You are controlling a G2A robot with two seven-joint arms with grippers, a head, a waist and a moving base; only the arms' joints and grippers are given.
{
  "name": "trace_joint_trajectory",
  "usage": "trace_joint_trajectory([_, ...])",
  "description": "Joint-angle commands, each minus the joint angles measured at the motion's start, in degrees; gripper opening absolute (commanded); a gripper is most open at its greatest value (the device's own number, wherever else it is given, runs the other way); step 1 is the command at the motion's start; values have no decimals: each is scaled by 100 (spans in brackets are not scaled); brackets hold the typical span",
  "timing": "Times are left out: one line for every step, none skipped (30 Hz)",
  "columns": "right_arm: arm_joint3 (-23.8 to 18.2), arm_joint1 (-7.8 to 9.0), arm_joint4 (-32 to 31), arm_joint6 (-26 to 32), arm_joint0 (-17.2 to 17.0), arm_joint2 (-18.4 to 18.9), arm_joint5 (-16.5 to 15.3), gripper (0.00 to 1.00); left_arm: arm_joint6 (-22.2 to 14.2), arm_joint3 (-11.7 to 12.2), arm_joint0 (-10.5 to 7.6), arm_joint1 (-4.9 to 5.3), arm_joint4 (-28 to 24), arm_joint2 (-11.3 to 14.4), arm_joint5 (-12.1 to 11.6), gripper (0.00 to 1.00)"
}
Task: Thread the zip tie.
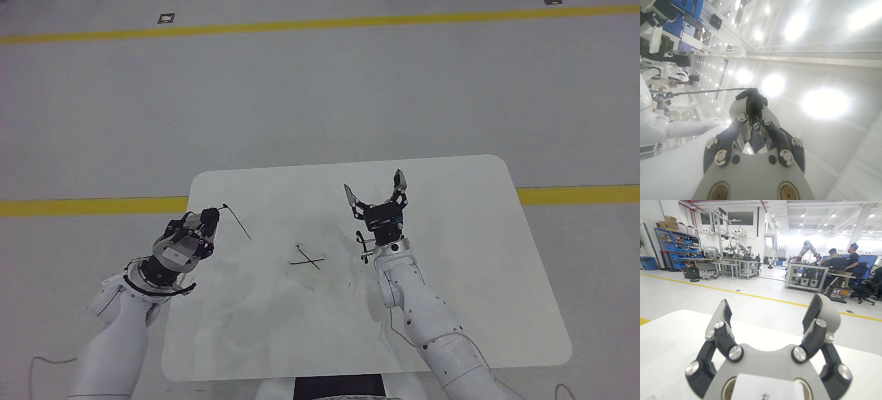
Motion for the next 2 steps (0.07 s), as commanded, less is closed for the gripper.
trace_joint_trajectory([0, 0, 0, 0, 0, 0, 0, 100, 0, 0, 0, 0, 0, 0, 0, 0])
trace_joint_trajectory([0, 0, 0, 0, 0, 0, 0, 100, 0, 0, 0, 0, 0, 0, 0, 0])
